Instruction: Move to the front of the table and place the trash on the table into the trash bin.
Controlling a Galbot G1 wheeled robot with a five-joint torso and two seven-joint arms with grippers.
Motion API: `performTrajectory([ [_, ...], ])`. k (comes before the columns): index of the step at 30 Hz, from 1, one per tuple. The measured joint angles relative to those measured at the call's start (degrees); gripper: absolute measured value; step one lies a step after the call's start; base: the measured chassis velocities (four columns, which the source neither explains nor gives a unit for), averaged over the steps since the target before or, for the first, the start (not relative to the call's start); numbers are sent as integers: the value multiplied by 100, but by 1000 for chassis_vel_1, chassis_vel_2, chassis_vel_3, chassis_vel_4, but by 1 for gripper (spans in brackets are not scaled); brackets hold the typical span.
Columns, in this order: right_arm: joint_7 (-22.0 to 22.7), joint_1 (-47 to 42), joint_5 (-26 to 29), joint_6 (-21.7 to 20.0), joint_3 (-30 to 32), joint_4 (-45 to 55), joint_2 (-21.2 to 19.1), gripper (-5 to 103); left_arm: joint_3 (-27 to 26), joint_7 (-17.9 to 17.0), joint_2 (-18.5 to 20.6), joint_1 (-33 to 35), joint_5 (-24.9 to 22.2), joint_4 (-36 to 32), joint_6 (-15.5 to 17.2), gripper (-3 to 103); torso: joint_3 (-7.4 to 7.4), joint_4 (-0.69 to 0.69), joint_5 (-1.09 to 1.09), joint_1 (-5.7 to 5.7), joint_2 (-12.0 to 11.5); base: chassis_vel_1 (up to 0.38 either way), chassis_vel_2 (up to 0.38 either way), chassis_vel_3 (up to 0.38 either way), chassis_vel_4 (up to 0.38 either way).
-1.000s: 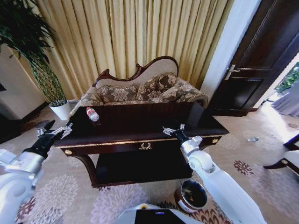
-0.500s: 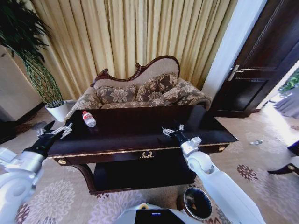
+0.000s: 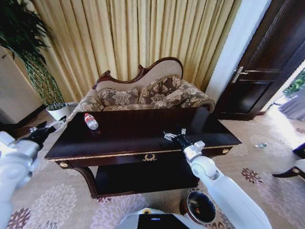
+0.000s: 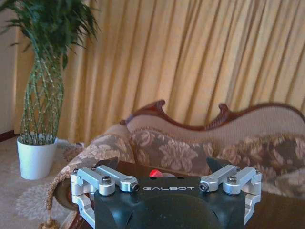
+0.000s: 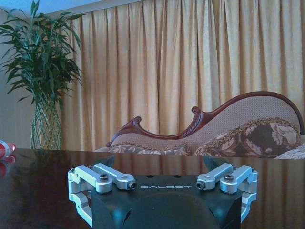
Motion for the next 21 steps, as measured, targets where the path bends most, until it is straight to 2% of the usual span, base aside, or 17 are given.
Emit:
performTrajectory([
  [2,-1,15,0,-15,-66,4,31,100,96,-87,442,-138,-159,210,178,100,0,0,0,0,0,0,0,0,0],
  [3,-1,15,0,-15,-66,4,31,100,96,-87,442,-138,-159,210,178,100,0,0,0,0,0,0,0,0,0],
  [5,-8,32,-2,-15,-103,-15,57,100,280,-99,896,-300,-224,511,202,100,1,2,0,1,0,0,0,0,0],
  [6,-8,32,-2,-15,-103,-15,57,100,280,-99,896,-300,-224,511,202,100,1,2,0,1,0,0,0,0,0],
  [8,-20,37,-5,-15,-109,-37,71,100,638,-90,1281,-645,-288,860,160,100,0,0,-1,1,0,0,0,0,0],
  [11,-25,38,-5,-15,-109,-41,73,100,868,-91,1397,-817,-300,994,117,100,1,0,1,1,0,0,0,0,0],
  [14,-28,40,19,-15,-84,-41,54,100,1572,-146,1560,-1411,-300,1313,28,100,0,0,0,0,0,0,0,0,0],
  [15,-28,40,19,-15,-84,-41,54,100,1572,-146,1560,-1411,-300,1313,28,100,0,0,0,0,0,0,0,0,0],
  [17,-28,41,37,-15,-48,-47,40,100,2035,-405,1536,-1899,-414,1435,43,100,1,1,-3,1,0,0,0,0,0],
  [18,-28,41,37,-15,-48,-47,40,100,2035,-405,1536,-1899,-414,1435,43,100,1,1,-3,1,0,0,0,0,0],
  [21,-35,50,56,-15,-24,-103,27,100,2636,-1141,1428,-2579,-1035,1525,188,100,1,1,0,0,0,0,0,0,0],
])
